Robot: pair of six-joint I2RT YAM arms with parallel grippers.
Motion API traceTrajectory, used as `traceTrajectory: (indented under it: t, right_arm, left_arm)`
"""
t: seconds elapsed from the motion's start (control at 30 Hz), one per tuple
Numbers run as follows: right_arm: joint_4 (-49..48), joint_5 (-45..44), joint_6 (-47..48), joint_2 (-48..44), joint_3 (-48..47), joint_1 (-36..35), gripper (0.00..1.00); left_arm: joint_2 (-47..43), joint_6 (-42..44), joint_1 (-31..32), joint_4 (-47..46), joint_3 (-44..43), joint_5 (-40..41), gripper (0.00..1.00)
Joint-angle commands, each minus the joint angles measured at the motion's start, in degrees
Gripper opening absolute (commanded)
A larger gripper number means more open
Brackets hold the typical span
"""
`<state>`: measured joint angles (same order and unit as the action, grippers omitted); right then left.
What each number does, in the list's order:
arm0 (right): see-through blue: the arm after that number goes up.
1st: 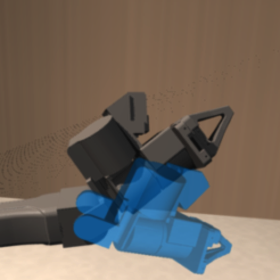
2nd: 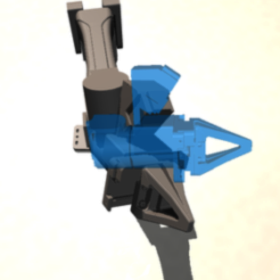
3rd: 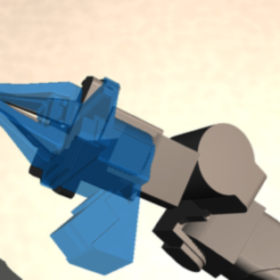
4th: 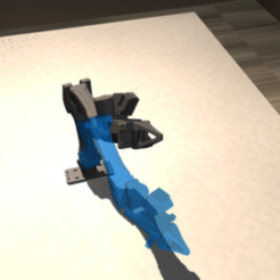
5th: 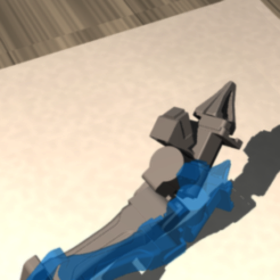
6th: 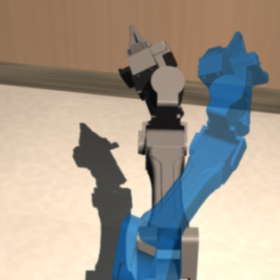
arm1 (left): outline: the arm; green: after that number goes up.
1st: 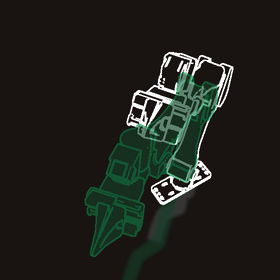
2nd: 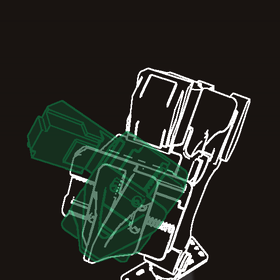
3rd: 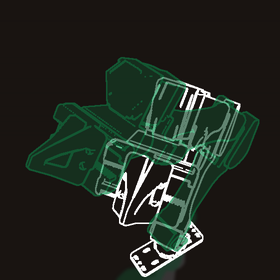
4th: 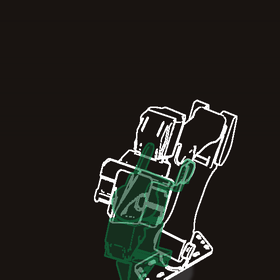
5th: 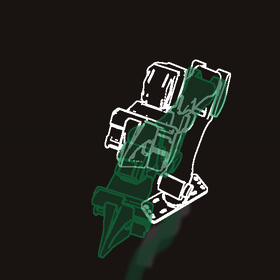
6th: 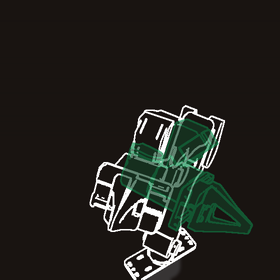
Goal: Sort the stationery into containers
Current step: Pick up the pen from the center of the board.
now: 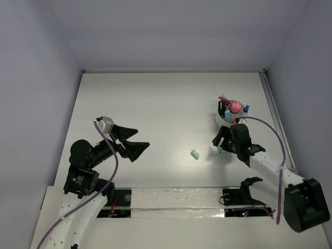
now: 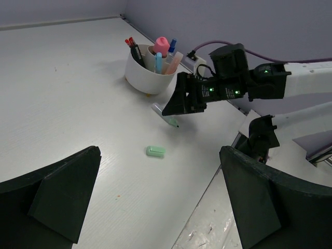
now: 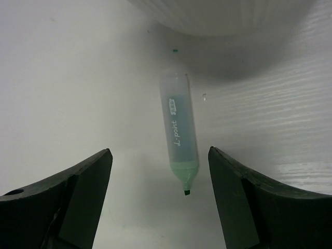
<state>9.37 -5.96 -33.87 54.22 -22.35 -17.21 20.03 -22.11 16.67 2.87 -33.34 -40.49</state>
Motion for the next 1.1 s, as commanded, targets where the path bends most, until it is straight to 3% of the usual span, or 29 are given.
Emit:
traceTrajectory:
  t: [0.0, 0.27, 0.33, 0.63, 1.07]
  right_arm:
    - [-2.69, 2.26, 0.91, 6.68, -2.86, 0.16, 0.79]
    - [-0.41, -0.72, 0.21, 14.51, -7.0, 0.16, 0.7]
    - [0.21, -0.72, -0.14, 16.17, -7.79, 0.16, 0.64]
    - [5.31, -3.97, -2.34, 16.36, -9.29, -1.59, 0.5]
    - [9.97, -7.4, -3.31, 23.74, -14.04, -4.23, 0.47]
  left_arm:
    - [-0.87, 0.4, -0.05, -2.52, 0.47, -1.08, 0.99]
    - [-2.1, 0.4, -0.05, -2.52, 0.47, -1.26, 0.99]
    - [-2.36, 0.4, -0.05, -2.52, 0.47, -1.35, 0.99]
    - [-3.86, 0.31, -0.05, -3.83, 0.65, -1.7, 0.99]
    - [-3.69, 0.22, -0.05, -3.84, 0.56, -1.44, 0.99]
